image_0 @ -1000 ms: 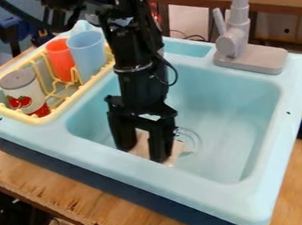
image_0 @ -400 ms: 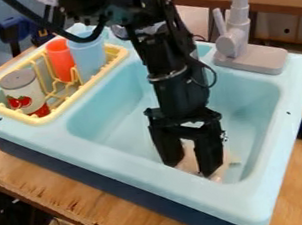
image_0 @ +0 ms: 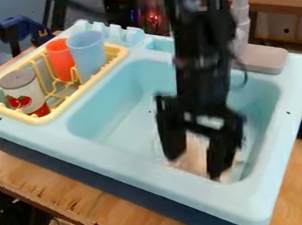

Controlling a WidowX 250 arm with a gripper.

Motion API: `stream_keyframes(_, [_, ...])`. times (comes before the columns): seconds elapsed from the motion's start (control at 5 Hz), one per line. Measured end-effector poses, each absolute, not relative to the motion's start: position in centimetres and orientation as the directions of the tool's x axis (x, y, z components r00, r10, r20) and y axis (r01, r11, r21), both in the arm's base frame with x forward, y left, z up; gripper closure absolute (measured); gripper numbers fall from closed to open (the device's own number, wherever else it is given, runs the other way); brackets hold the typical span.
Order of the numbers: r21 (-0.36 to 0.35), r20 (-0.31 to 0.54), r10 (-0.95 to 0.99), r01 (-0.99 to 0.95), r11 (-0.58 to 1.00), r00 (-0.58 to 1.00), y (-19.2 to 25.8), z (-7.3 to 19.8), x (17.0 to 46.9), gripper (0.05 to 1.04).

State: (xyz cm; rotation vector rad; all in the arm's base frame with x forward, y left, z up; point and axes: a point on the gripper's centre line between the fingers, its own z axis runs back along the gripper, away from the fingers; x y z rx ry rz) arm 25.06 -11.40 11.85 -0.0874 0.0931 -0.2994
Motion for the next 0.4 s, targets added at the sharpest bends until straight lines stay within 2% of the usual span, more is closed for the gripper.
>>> stream_keyframes(0.2, [0.005,0.008,-0.254,0.254,0.967,0.967,-10.5,16.3,26.0,0.083])
stream_keyframes(0.4, [0.062,0.006,-0.215,0.215,0.975,0.976,-9.3,17.9,25.4,0.083])
